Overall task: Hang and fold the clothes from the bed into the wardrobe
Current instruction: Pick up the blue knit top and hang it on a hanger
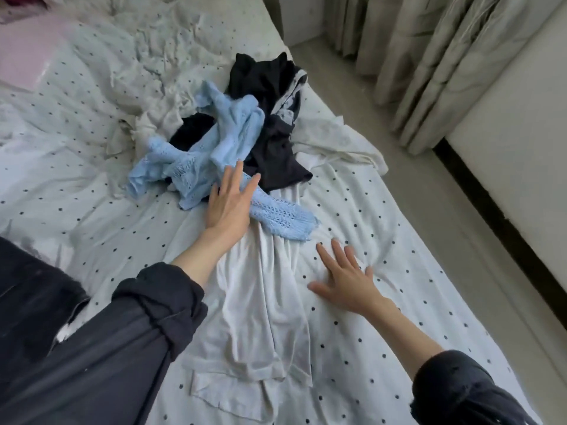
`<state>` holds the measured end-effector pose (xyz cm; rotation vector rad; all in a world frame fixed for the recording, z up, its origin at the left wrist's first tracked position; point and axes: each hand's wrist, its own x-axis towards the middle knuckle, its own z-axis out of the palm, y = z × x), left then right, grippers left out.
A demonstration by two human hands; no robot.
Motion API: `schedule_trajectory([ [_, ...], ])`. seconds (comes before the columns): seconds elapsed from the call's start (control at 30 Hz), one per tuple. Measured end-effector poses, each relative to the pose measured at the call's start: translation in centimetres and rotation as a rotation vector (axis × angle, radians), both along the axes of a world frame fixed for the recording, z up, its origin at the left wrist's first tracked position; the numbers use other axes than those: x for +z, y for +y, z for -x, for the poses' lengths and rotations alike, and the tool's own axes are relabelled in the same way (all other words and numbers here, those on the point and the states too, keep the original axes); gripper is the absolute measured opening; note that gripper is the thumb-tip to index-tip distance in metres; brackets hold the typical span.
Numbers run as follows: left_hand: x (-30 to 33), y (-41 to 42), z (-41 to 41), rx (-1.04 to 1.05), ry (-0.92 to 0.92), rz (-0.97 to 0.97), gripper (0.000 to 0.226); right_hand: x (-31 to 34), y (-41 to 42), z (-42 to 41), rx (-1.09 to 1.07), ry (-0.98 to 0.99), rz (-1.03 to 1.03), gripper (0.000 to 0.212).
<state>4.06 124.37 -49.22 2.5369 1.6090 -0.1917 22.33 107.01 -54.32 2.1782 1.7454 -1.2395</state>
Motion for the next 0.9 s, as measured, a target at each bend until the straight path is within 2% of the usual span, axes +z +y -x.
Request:
schedule_trajectory([
  [0.07, -1.3, 1.9, -0.3, -0.001, -0.093, -0.107, 0.031, -1.5, 0.5, -0.5, 0.007, 0.036, 0.016, 0.083],
  [0.13, -1.3, 2.1, -0.4, 0.033, -0.155, -0.145, 0.008, -2.1, 1.0, -0.9, 0.011, 0.077, 0.036, 0.084],
  [0.27, 0.2, -1.2, -0.2, 0.071, -0.296, -0.135, 0.009, -2.0, 1.6, -1.6, -0.008, 0.188, 0.091, 0.082],
  [0.33, 1.1, -4.3, -0.3, 0.134, -0.347, 0.005, 0.015, -1.6, 1.8, -2.0, -0.074, 0.306, 0.102, 0.075],
  [0.43, 2.4, -8.7, -0.9, 0.133, -0.314, 0.415, 0.017, 0.1, 2.4, -3.0, -0.394, 0.514, 0.048, 0.045],
  [0.47, 2.9, -9.7, -1.0, 0.099, -0.326, 0.533, 0.027, 0.9, 2.8, -3.3, -0.510, 0.509, 0.021, 0.039],
  [0.53, 3.8, -11.0, -1.5, 0.032, -0.373, 0.692, 0.034, 2.4, 3.8, -3.4, -0.633, 0.449, -0.053, 0.043],
  [0.6, 4.4, -11.4, -1.7, -0.053, -0.387, 0.733, 0.027, 4.3, 5.2, -2.1, -0.600, 0.392, -0.156, 0.048],
  [0.7, 4.4, -10.8, -0.6, -0.061, -0.429, 0.712, 0.024, 6.5, 8.1, 1.7, -0.433, 0.386, -0.291, 0.039],
  [0.77, 4.0, -9.9, 1.1, -0.006, -0.426, 0.686, 0.032, 6.3, 10.1, 4.2, -0.261, 0.321, -0.293, 0.036],
  [0.83, 3.3, -9.0, 3.3, 0.021, -0.413, 0.595, 0.037, 5.2, 11.2, 6.4, -0.179, 0.210, -0.258, 0.032],
  [0.9, 3.0, -8.3, 4.9, 0.085, -0.462, 0.521, 0.024, 4.7, 11.3, 7.2, -0.192, 0.105, -0.258, 0.036],
])
